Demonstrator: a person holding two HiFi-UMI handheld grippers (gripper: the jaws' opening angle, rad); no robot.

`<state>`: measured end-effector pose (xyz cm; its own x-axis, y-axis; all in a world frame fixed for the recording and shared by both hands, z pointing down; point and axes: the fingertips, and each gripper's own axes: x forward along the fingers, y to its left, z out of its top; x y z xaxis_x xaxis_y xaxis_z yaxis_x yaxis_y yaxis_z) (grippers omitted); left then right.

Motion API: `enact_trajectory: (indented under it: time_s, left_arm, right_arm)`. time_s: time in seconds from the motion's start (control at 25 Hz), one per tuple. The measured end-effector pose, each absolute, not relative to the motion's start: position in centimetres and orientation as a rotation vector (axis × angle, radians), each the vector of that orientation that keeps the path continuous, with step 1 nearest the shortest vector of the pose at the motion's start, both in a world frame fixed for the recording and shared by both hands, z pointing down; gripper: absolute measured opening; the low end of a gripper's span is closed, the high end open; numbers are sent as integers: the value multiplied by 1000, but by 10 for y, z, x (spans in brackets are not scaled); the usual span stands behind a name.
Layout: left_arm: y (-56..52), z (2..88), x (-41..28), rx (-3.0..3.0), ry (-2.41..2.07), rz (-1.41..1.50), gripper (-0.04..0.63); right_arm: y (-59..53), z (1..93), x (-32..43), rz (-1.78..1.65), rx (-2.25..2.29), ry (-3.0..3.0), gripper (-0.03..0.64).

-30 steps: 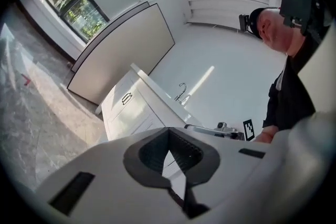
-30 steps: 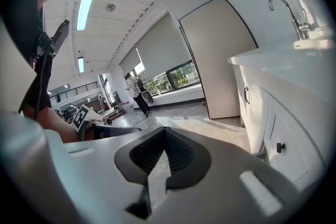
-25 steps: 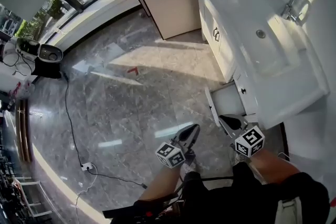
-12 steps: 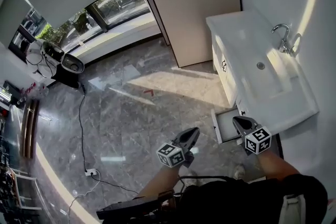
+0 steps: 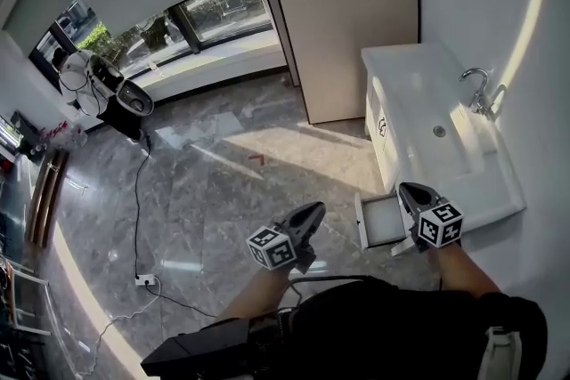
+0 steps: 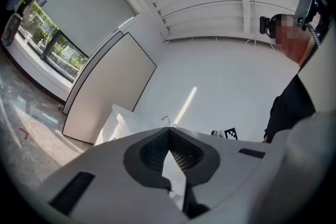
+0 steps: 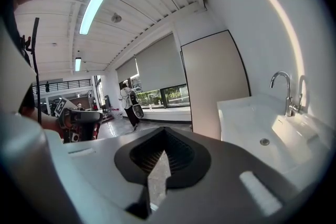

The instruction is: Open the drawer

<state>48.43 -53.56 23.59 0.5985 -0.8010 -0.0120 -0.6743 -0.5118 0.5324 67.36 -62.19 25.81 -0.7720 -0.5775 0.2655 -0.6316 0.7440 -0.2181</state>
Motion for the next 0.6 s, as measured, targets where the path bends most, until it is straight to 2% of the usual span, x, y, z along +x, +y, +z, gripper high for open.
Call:
enact_trajectory:
  time_s: [0.36, 0.6]
  left_arm:
    - [-520, 184, 477, 2383, -1151, -458, 0]
    - [-517, 155, 477, 2445, -1185, -454, 0]
  right_arm:
    - [-608, 175, 702, 412, 931, -2836, 0]
    - [-602, 161, 730, 485, 990, -2852, 0]
